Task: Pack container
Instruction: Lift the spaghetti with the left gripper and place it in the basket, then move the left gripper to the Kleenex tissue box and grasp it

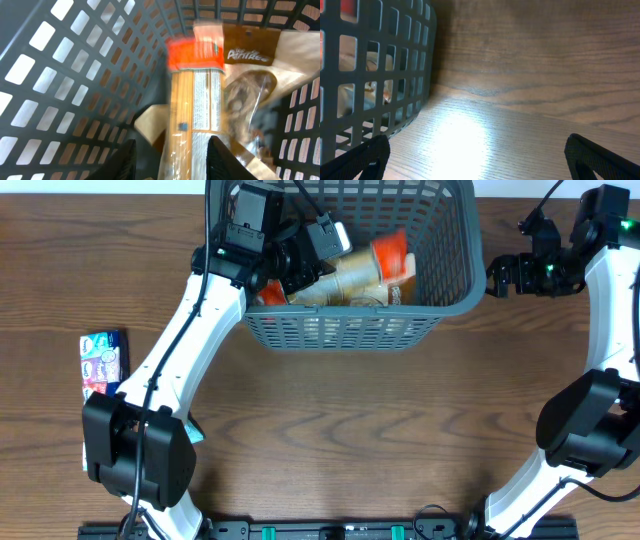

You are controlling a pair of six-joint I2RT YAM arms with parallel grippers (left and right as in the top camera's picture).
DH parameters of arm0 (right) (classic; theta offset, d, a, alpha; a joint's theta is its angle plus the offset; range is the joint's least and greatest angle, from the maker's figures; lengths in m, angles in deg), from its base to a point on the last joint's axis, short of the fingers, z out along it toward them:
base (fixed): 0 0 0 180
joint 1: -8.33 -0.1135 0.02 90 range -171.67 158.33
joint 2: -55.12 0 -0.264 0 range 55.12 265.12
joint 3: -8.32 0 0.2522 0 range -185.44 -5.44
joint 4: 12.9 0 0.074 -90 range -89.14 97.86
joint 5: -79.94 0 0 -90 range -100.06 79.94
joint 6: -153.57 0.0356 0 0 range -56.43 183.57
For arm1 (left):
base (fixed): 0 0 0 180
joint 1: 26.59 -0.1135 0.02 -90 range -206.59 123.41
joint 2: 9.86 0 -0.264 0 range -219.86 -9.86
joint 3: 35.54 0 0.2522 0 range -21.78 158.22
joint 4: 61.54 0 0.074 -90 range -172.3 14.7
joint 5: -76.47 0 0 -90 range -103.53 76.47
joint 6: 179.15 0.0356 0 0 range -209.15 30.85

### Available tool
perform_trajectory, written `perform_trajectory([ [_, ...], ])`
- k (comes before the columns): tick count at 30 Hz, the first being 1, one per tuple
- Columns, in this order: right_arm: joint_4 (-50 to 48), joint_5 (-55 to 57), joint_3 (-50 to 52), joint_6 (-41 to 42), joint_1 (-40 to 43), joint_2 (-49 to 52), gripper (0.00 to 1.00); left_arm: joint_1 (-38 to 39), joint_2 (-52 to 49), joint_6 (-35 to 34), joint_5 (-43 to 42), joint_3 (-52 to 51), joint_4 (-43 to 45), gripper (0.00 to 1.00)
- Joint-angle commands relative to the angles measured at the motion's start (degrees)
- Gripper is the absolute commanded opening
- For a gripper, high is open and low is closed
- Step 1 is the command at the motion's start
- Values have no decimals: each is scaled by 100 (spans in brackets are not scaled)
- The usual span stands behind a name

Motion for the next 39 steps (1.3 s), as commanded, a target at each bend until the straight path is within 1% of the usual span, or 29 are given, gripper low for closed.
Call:
perform_trajectory([
  [1, 20, -42, 39, -68, -13, -11, 99, -31, 83, -17, -76, 168, -4, 36],
  [3, 24, -42, 39, -68, -13, -11, 99, -28, 149, -101, -79, 168, -2, 39],
  [4, 24, -42, 39, -68, -13, -11, 99, -24, 203, -140, -76, 168, -4, 45],
  [5, 20, -42, 39, -68, -13, -11, 99, -24, 275, -208, -76, 168, -2, 66],
  [7, 9, -42, 39, -70, -13, -11, 99, -42, 472, -400, -52, 170, 2, 97],
  [8, 4, -42, 39, -68, -13, -11, 99, -66, 581, -551, -26, 175, 20, 99],
  [13, 9, -42, 39, -70, -13, -11, 99, -393, 1285, -1952, 654, 179, 83, 99],
  [18, 7, -39, 37, -68, -13, -11, 99, -911, 2063, -2813, 726, 179, -72, 98],
  [20, -13, -39, 37, -68, -9, -11, 99, -1185, 2354, -3080, 813, 179, -330, 99],
  [24, -33, -39, 37, -66, -9, -11, 99, -1832, 2826, -3794, 1652, 179, -1202, 98],
  [26, -33, -39, 39, -66, -9, -11, 99, -2159, 2992, -3884, 1814, 179, -1676, 99],
  [29, -31, -39, 39, -66, -9, -11, 99, -2647, 3167, -4068, 1816, 179, -2409, 99],
  [34, 0, -39, 39, -66, -9, -11, 99, -3333, 3180, -4352, 1816, 177, -3633, 98],
  [37, 0, -39, 39, -66, -9, -11, 99, -3630, 3121, -4452, 1816, 109, -4089, 99],
  [39, -7, -39, 39, -66, -9, -11, 99, -3762, 3110, -4452, 1845, -52, -4194, 99],
])
